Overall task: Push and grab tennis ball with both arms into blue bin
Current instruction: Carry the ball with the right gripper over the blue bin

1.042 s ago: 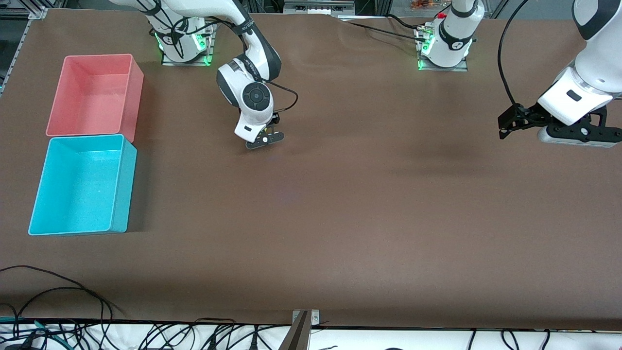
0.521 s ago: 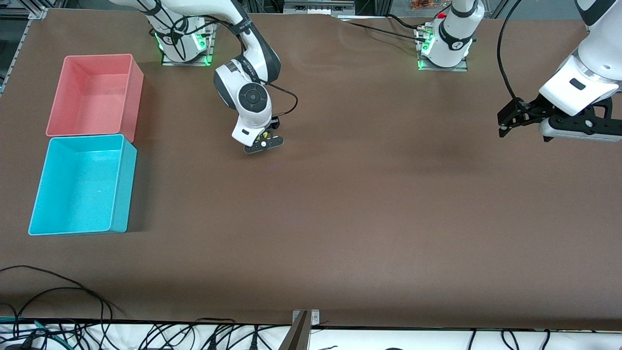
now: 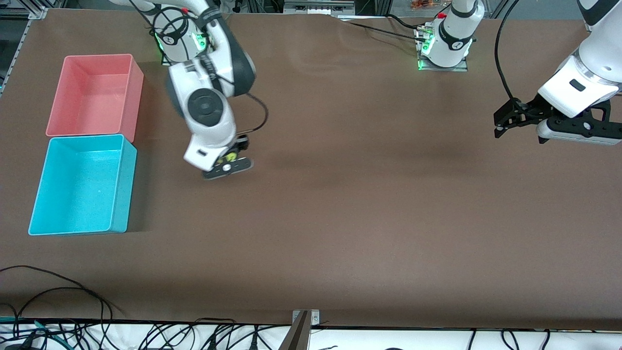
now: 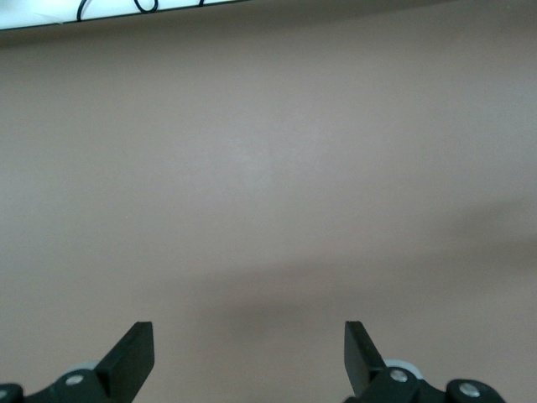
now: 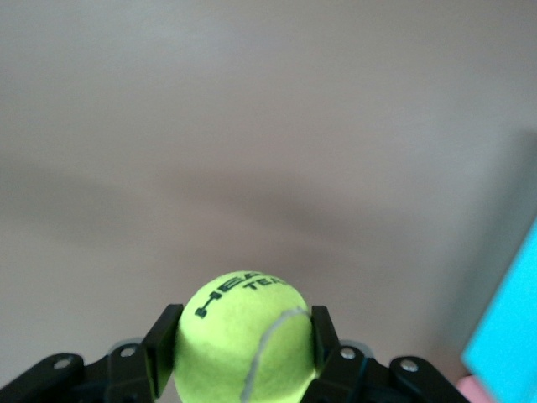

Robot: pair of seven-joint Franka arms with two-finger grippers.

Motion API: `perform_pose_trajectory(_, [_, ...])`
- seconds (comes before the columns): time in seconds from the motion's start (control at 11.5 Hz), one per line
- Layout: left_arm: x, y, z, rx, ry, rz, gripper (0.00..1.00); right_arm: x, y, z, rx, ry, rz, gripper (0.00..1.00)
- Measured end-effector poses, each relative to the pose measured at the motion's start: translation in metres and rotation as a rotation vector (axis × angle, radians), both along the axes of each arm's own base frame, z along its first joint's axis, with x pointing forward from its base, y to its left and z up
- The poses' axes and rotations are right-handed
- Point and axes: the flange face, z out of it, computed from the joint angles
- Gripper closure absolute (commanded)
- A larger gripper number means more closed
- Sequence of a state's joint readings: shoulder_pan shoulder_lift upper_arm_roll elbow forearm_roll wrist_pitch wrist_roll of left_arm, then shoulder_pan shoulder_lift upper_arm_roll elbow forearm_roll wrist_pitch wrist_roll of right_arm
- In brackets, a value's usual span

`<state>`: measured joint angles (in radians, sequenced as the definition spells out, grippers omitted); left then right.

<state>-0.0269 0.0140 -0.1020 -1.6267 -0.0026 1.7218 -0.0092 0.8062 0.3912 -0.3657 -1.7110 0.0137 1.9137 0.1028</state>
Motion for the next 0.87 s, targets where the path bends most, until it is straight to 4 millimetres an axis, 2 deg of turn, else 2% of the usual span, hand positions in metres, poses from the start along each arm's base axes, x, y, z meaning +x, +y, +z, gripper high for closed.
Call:
perform_pose_trajectory(0.17, [0.002, 0.001, 0.002, -0.008, -0.003, 0.003, 0.00, 0.033, -0.068, 0.019, -0.016, -0.010, 0.046, 0.77])
perform_pose_trajectory(0.43, [0.002, -0.002, 0.002, -0.009, -0.002, -0.002, 0.00, 0.052, -0.170, 0.029, -0.043, 0.066, 0.071, 0.77])
perform_pose_trajectory(0.61, [0.002, -0.005, 0.001, -0.009, 0.000, -0.007, 0.00, 0.058, -0.238, 0.023, -0.012, 0.128, 0.067, 0.77])
perform_pose_trajectory(0.87, [0.001, -0.006, 0.000, -0.008, 0.010, -0.008, 0.00, 0.045, -0.343, -0.005, 0.134, 0.275, 0.034, 0.77])
